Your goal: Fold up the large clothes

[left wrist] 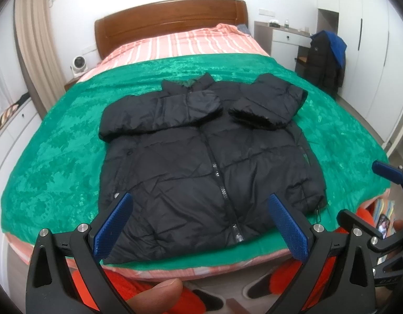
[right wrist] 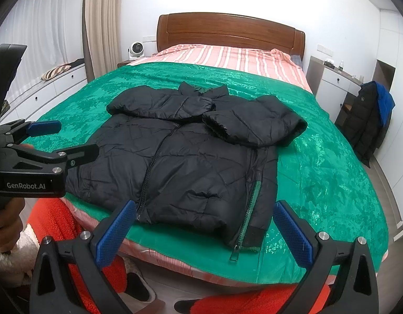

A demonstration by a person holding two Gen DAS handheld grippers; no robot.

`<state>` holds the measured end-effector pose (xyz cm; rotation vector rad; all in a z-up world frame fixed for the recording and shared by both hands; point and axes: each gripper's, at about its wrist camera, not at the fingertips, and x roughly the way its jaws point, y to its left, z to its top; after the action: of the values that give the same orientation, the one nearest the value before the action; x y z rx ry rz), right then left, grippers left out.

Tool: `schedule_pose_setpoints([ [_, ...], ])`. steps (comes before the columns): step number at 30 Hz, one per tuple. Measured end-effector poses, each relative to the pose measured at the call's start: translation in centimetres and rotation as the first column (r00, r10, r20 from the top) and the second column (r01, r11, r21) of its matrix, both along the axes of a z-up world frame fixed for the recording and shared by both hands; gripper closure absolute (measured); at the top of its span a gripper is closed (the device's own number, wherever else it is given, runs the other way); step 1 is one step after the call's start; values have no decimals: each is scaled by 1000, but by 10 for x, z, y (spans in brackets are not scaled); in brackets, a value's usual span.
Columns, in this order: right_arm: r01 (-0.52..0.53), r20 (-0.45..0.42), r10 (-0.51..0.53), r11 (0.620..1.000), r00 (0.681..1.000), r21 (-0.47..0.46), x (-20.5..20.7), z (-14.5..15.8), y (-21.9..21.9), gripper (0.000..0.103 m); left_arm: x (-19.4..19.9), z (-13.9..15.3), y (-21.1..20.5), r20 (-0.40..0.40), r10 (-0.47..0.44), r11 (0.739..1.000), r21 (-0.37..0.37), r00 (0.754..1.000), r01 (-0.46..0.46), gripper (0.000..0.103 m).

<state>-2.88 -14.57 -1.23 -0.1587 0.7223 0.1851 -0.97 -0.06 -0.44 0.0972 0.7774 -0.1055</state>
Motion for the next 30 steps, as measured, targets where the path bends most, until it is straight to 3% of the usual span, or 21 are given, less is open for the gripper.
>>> schedule_pose_setpoints([
  [30,-2,-22,2,1000,1000,3,-1,1,2,0,0,-2,-1,-8,-5,1000,2,1000,5,0],
])
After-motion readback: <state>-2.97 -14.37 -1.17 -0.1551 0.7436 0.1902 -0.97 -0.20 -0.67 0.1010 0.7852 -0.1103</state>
